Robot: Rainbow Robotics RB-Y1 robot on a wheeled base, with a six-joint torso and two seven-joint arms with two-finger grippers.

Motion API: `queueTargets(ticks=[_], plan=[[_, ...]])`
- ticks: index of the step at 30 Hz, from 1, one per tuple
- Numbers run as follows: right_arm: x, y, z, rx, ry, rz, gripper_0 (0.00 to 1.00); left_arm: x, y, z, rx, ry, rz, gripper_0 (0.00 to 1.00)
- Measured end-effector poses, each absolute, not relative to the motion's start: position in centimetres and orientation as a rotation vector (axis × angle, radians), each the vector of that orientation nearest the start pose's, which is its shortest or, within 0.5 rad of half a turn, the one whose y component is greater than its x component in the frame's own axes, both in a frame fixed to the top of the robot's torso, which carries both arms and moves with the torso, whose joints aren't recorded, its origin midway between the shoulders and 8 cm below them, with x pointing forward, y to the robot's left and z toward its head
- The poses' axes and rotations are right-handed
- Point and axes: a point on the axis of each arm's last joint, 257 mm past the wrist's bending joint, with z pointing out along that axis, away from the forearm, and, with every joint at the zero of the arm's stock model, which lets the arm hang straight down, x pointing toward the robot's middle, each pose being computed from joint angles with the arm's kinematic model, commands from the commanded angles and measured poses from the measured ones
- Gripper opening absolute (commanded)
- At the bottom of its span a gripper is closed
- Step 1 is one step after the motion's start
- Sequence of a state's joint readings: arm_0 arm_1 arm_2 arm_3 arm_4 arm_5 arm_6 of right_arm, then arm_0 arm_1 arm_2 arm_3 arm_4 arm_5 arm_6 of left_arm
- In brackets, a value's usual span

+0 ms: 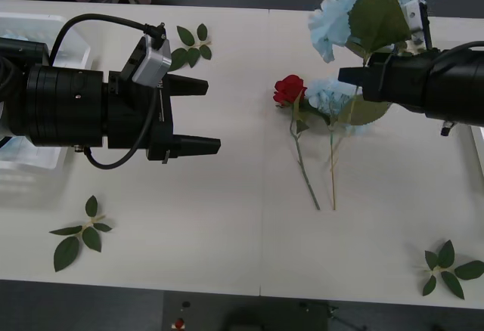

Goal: Put the red flowers into the right box and the blue flowers into the left box

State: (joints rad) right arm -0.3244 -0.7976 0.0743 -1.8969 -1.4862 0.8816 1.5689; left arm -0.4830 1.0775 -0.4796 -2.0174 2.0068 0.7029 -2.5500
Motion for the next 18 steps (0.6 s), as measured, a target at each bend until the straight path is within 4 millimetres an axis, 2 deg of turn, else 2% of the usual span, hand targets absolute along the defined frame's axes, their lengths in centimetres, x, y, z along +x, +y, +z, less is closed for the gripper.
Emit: queueTargets(ticks=[6, 9, 14, 18], plan=[[49.8, -8.9, -1.8, -0.346, 1.801, 1.111, 0.00, 38.8, 4.7, -7.1, 1.297, 1.467, -0.781, 1.00], [49.6, -6.8, 0.3, -0.360, 1.746, 1.165, 0.00, 39.7, 4.9, -7.0, 1.257, 1.477, -0.786, 1.00], [49.5, -4.8, 2.2, -0.371, 1.696, 1.217, 0.00, 41.9, 4.2, -7.2, 1.128, 1.502, -0.873, 1.00], [49.4, -3.5, 2.4, -0.388, 1.689, 1.233, 0.00, 43.9, 2.7, -7.2, 1.084, 1.504, -0.907, 1.00]])
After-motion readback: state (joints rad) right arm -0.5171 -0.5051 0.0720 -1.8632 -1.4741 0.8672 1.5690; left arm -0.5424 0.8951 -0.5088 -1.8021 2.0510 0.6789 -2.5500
